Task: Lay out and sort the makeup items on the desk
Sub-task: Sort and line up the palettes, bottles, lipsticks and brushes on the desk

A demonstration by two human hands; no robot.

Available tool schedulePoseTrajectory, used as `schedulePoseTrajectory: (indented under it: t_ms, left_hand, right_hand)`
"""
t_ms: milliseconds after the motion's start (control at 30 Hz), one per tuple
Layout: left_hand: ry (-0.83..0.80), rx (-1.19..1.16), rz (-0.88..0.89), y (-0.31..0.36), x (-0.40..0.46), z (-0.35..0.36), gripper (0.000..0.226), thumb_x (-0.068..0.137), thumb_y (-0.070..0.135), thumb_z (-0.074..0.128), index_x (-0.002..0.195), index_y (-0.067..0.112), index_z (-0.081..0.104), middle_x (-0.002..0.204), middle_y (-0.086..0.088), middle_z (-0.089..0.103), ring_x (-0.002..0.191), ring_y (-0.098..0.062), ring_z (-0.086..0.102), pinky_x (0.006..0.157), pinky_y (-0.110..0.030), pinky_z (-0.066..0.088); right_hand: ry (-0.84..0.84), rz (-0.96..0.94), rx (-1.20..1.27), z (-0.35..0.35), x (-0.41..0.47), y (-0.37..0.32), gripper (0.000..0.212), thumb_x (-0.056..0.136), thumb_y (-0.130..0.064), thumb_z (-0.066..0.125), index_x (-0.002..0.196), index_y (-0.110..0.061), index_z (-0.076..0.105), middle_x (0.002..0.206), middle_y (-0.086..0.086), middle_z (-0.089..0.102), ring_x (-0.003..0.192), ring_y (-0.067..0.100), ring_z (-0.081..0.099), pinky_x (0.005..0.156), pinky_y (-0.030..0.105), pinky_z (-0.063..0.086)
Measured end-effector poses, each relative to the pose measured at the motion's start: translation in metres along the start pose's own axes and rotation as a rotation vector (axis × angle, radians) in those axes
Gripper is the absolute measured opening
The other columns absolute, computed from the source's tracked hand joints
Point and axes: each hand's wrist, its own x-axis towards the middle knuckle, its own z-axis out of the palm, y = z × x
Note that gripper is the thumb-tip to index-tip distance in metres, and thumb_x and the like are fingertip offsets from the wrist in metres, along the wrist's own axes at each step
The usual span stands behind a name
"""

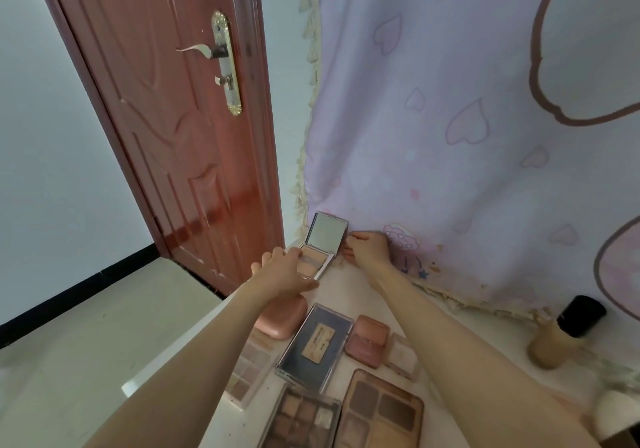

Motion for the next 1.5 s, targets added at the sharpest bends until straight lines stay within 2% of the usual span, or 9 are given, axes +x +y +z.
schedulePoseTrajectory:
  t_ms: [100, 200, 467, 600, 700, 900, 1233, 1400, 1500]
  left_hand:
    - [0.016, -0.016, 0.023, 0.002, -0.01, -0.005, 0.072, 0.085, 0.051, 0.056, 0.144, 0.025, 0.024, 0.145, -0.009, 0.029, 0.131, -0.031, 0.029, 0.102, -0.045, 0.026]
    - [0.061, -0.018, 0.098, 0.007, -0.031, -0.008, 0.061, 0.089, 0.046, 0.052, 0.142, 0.026, 0.029, 0.148, -0.006, 0.027, 0.134, -0.03, 0.024, 0.105, -0.048, 0.024]
    - [0.243, 0.081, 0.213, 0.019, -0.112, 0.01, 0.043, 0.093, 0.041, 0.045, 0.133, 0.026, 0.045, 0.139, -0.001, 0.042, 0.129, -0.024, 0.032, 0.104, -0.037, 0.026]
    - [0.24, 0.101, 0.216, 0.018, -0.136, 0.028, 0.04, 0.094, 0.041, 0.042, 0.124, 0.017, 0.054, 0.13, -0.005, 0.049, 0.122, -0.024, 0.038, 0.099, -0.033, 0.029]
    - [0.174, 0.166, 0.192, 0.019, -0.144, 0.034, 0.041, 0.093, 0.044, 0.043, 0.116, 0.014, 0.056, 0.125, -0.009, 0.051, 0.115, -0.029, 0.043, 0.093, -0.037, 0.032]
    - [0.2, 0.228, 0.201, 0.022, -0.141, 0.04, 0.044, 0.089, 0.05, 0.049, 0.112, 0.014, 0.053, 0.125, -0.008, 0.048, 0.111, -0.027, 0.05, 0.091, -0.035, 0.035]
    - [0.103, 0.136, 0.085, 0.039, -0.131, 0.036, 0.038, 0.083, 0.03, 0.056, 0.118, 0.016, 0.048, 0.12, -0.009, 0.045, 0.109, -0.032, 0.049, 0.093, -0.042, 0.033]
    - [0.139, 0.002, 0.074, 0.033, -0.129, 0.043, 0.066, 0.08, 0.032, 0.059, 0.138, 0.022, 0.029, 0.129, -0.013, 0.037, 0.119, -0.034, 0.04, 0.098, -0.046, 0.033]
    - [0.157, -0.025, 0.098, 0.032, -0.131, 0.046, 0.059, 0.082, 0.035, 0.061, 0.134, 0.019, 0.038, 0.131, -0.013, 0.037, 0.117, -0.035, 0.043, 0.095, -0.044, 0.04]
  right_hand:
    - [-0.001, -0.047, -0.104, -0.012, -0.019, -0.003, 0.016, 0.084, -0.004, 0.051, 0.079, 0.005, 0.064, 0.071, 0.016, 0.055, 0.071, 0.025, 0.052, 0.066, 0.032, 0.037]
    - [-0.034, -0.132, -0.263, -0.03, -0.05, -0.01, 0.031, 0.09, -0.008, 0.051, 0.109, 0.015, 0.058, 0.104, 0.031, 0.062, 0.097, 0.041, 0.06, 0.078, 0.04, 0.047]
    - [-0.219, -0.425, -0.766, -0.065, -0.165, 0.004, 0.034, 0.096, -0.02, 0.044, 0.127, -0.013, 0.056, 0.132, 0.004, 0.056, 0.12, 0.02, 0.051, 0.102, 0.027, 0.035]
    - [-0.381, -0.552, -1.108, -0.068, -0.206, 0.032, 0.049, 0.101, -0.036, 0.022, 0.145, -0.016, 0.029, 0.156, 0.002, 0.019, 0.144, 0.023, 0.014, 0.116, 0.039, 0.006]
    - [-0.355, -0.525, -1.247, -0.073, -0.216, 0.046, 0.091, 0.075, -0.069, -0.017, 0.15, -0.022, 0.006, 0.159, -0.002, -0.005, 0.145, 0.019, -0.009, 0.115, 0.041, -0.01]
    - [-0.321, -0.456, -1.239, -0.075, -0.218, 0.053, 0.129, 0.038, -0.071, -0.046, 0.15, -0.024, -0.003, 0.158, -0.002, -0.008, 0.144, 0.013, -0.014, 0.113, 0.037, -0.015]
    - [-0.278, -0.461, -1.164, -0.074, -0.219, 0.056, 0.119, 0.048, -0.069, -0.039, 0.15, -0.025, 0.004, 0.158, -0.003, -0.003, 0.145, 0.01, -0.01, 0.114, 0.034, -0.014]
    - [-0.286, -0.452, -1.122, -0.074, -0.221, 0.055, 0.104, 0.058, -0.064, -0.025, 0.15, -0.024, 0.005, 0.158, -0.003, -0.002, 0.145, 0.01, -0.008, 0.114, 0.033, -0.014]
    - [-0.297, -0.446, -1.134, -0.075, -0.221, 0.055, 0.08, 0.084, -0.066, -0.008, 0.15, -0.023, 0.007, 0.158, -0.002, 0.0, 0.145, 0.01, -0.007, 0.115, 0.033, -0.014]
